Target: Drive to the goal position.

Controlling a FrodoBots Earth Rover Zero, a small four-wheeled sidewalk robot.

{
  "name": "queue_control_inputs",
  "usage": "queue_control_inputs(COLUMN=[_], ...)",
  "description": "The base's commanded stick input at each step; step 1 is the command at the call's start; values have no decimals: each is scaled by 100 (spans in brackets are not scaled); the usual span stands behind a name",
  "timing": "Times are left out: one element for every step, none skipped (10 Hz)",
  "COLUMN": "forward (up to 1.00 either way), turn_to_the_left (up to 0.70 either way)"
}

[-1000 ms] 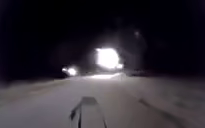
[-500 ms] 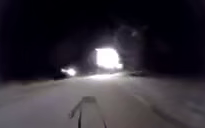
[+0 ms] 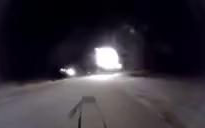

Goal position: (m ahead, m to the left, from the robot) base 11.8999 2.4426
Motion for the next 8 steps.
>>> queue_control_inputs(forward=[100,100,100,100,100,100,100,100], turn_to_the_left=[0,0,0,0,0,0,0,0])
